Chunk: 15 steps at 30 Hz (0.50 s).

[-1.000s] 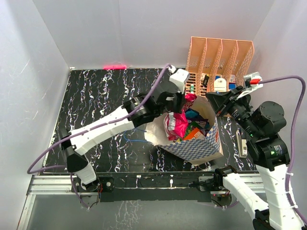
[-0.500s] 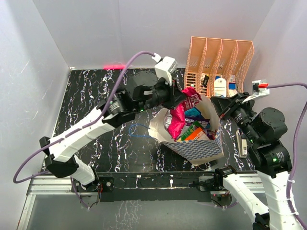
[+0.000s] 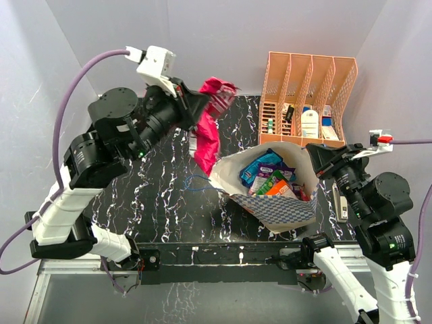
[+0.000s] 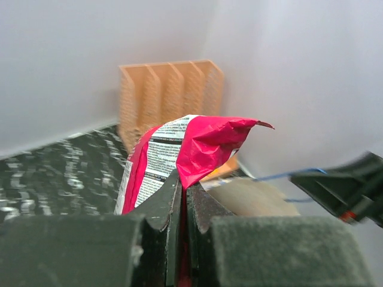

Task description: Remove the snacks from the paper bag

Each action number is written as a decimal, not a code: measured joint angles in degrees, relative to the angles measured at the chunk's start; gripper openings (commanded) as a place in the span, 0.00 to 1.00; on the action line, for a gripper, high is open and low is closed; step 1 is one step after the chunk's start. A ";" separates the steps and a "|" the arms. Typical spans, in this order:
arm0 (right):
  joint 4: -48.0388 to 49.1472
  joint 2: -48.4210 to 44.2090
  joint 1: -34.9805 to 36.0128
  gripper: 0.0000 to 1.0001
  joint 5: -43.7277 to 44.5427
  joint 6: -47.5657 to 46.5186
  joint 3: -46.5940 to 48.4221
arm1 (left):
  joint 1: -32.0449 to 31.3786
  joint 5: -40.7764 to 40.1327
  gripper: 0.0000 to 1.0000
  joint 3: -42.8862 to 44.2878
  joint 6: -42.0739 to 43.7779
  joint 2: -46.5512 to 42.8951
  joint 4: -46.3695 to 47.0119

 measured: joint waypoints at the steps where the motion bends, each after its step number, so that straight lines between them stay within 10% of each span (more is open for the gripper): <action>1: -0.15 -0.13 0.00 0.07 0.20 -0.24 -0.09 | 0.00 -2.38 0.00 0.61 1.77 -0.04 -0.11; 15: -0.39 1.31 0.00 0.07 2.64 -4.26 0.66 | 5.35 -33.48 0.00 -22.10 38.18 1.84 24.96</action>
